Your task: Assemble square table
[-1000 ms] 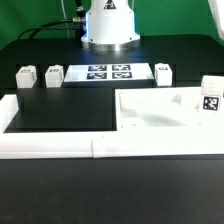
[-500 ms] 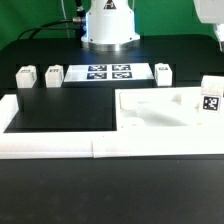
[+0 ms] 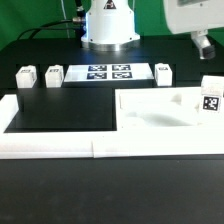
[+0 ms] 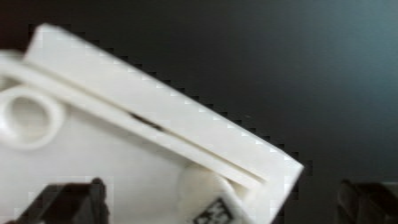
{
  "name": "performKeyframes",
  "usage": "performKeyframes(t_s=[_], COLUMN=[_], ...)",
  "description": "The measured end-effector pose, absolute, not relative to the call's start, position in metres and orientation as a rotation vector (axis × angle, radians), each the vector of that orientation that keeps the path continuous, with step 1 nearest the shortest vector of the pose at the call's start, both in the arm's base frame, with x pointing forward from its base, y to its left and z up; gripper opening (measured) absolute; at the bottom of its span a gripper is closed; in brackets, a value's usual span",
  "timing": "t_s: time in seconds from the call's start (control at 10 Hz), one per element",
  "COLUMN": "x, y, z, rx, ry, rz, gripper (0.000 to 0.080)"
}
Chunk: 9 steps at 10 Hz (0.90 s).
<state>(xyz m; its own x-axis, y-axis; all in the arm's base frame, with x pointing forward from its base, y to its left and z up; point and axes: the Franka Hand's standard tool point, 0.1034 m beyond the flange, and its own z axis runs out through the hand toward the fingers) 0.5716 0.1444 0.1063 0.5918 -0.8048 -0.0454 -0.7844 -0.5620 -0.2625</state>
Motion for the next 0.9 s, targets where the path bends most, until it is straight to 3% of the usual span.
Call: performKeyframes(t_s=[0.2, 0.4, 0.7, 0.9], x=[0.530, 0.507, 0.509, 0.492], y=[0.126, 0.122, 0.119, 0.121], z=[0.086, 0.076, 0.077, 0.069], rx=[-2.714, -2.830, -2.885, -2.941], ry=[1.082, 0.880, 0.712, 0.486], rz=[-0.124, -0.134, -0.151, 0.025], gripper=[0.0649, 0.0649, 0.0649, 0.0649])
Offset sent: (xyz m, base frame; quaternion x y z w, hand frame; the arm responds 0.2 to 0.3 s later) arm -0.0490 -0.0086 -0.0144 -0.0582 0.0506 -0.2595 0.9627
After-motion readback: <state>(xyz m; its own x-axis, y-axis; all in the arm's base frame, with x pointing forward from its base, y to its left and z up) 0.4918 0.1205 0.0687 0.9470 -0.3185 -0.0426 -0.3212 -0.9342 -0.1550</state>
